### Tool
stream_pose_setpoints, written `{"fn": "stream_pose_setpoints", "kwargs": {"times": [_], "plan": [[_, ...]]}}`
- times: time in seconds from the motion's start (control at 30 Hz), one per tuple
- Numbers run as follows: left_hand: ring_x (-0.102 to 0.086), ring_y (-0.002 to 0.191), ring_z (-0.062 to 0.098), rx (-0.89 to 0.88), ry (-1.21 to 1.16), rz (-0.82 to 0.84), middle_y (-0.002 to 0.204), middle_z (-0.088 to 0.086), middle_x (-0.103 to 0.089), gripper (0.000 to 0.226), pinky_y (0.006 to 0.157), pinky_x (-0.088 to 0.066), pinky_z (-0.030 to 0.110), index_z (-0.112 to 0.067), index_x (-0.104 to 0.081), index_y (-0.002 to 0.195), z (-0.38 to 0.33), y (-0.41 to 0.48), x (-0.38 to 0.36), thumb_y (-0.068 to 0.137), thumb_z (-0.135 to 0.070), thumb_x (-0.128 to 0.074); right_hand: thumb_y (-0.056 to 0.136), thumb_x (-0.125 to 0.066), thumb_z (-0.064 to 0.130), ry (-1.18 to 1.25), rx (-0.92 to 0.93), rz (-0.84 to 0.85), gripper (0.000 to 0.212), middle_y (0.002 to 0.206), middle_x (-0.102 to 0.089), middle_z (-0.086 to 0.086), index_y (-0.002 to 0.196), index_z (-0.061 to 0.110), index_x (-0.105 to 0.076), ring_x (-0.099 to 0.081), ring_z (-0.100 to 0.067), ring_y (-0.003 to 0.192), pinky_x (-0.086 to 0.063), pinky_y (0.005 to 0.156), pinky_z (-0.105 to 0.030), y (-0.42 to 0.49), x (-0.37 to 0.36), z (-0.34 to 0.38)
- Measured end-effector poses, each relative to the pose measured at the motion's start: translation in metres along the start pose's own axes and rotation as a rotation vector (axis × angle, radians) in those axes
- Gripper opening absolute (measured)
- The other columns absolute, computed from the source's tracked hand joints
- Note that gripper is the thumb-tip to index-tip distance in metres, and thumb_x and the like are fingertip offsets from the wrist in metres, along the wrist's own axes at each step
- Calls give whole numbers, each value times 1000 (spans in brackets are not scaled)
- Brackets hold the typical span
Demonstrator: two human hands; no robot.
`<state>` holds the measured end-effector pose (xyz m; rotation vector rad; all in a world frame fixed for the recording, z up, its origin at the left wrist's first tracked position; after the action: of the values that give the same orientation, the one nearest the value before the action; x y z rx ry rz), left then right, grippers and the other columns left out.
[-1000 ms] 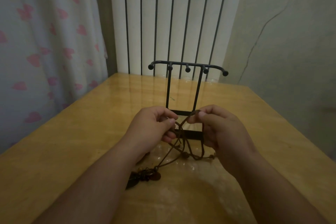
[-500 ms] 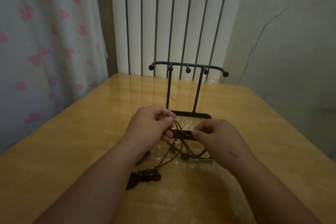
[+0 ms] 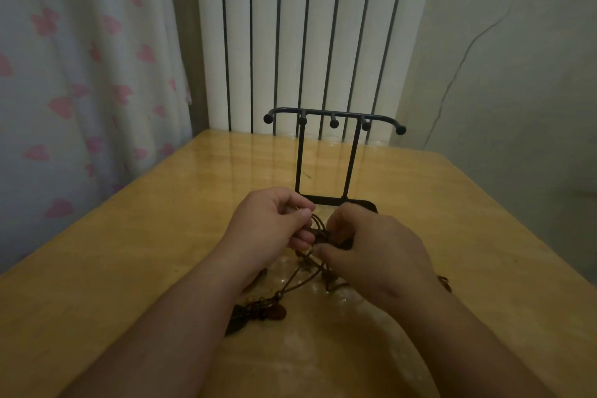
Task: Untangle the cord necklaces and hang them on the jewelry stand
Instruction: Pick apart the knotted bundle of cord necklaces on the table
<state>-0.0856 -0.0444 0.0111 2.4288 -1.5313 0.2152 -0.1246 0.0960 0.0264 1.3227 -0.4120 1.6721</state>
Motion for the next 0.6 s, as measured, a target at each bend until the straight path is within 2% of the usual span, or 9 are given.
{"fn": "stream_pose_setpoints", "kwargs": {"times": [0.1, 0.17, 0.27, 0.37, 0.4, 0.5, 0.6], "plan": [[-71, 65, 11, -7, 23, -8, 79, 2, -72, 15, 62, -58, 25, -20, -70, 97, 0, 1, 1, 94, -10, -60, 88, -60, 46, -59, -9, -15, 19, 95, -67, 15, 107, 42, -61, -61, -7, 85, -56, 74, -33, 3, -3, -2], [-67, 59, 7, -11, 44, -14, 79, 0, -70, 14, 57, -53, 20, -21, -70, 98, 0, 1, 1, 94, -11, -60, 92, -57, 41, 16, -15, -29, 16, 90, -66, 16, 104, 40, -67, -59, -4, 82, -54, 73, -32, 4, -3, -6], [-63, 58, 6, -20, 92, -20, 79, -3, -70, 13, 55, -49, 20, -24, -70, 100, -2, 1, 2, 94, -16, -61, 93, -59, 34, 387, -70, -40, 11, 79, -68, 13, 92, 36, -70, -62, -4, 77, -52, 71, -30, 4, 0, -15], [-63, 60, 7, -10, 123, -14, 79, -4, -70, 11, 54, -46, 19, -27, -68, 99, -2, 0, -1, 94, -20, -62, 94, -60, 24, 798, -127, -28, 13, 74, -72, 8, 88, 30, -70, -66, 1, 72, -46, 61, -19, 2, 3, -16], [-62, 60, 6, -4, 132, -12, 79, -4, -69, 10, 52, -45, 18, -27, -67, 99, -1, 0, -1, 94, -20, -63, 94, -59, 22, 877, -145, -27, 13, 75, -72, 8, 89, 27, -70, -66, 1, 69, -44, 58, -16, 1, 3, -16], [-61, 59, 5, -1, 150, -1, 77, -4, -68, 8, 49, -42, 16, -26, -65, 96, -1, 0, -3, 93, -19, -64, 95, -56, 20, 1084, -183, -19, 14, 81, -73, 3, 97, 18, -70, -61, -1, 57, -40, 51, -17, 1, 4, -17], [-63, 60, 7, -3, 168, 3, 75, -5, -70, 9, 56, -46, 22, -26, -64, 95, -1, 0, -3, 90, -19, -67, 95, -54, 17, 1318, -210, -31, 18, 88, -74, -3, 107, 10, -66, -61, -3, 53, -40, 42, -14, 0, 7, -15]]}}
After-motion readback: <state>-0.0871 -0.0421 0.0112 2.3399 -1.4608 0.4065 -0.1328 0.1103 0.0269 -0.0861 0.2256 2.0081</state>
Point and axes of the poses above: each hand's wrist, its own y-axis towards the middle knuckle, its own x-axis out of the back of the hand, z = x × y, the point moved 8 cm from there along y, towards the middle knuckle
